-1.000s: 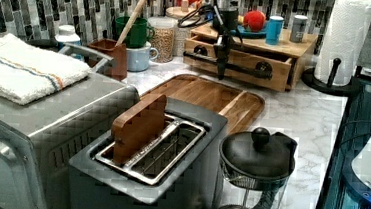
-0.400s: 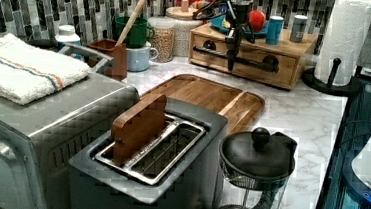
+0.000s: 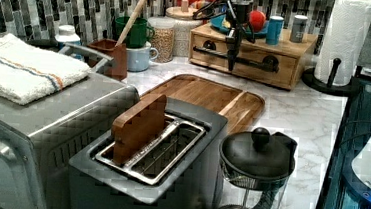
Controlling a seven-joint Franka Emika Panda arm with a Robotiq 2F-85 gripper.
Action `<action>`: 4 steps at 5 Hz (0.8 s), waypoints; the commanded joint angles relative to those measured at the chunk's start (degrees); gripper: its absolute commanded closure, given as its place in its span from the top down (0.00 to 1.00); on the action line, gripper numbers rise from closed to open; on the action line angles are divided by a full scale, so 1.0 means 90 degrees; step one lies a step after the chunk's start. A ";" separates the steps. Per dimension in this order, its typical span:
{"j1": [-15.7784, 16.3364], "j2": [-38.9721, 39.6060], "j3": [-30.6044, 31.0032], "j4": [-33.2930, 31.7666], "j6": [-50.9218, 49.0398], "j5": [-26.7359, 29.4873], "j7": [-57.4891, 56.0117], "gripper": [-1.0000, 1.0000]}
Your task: Close the drawer.
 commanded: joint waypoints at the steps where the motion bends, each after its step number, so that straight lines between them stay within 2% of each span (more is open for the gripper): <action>1: -0.0422 -0.0166 -0.0367 0.0705 0.0095 -0.0018 -0.0284 0.00; 4: -0.0331 -0.0163 -0.0458 0.0706 0.0095 0.0014 -0.0309 0.00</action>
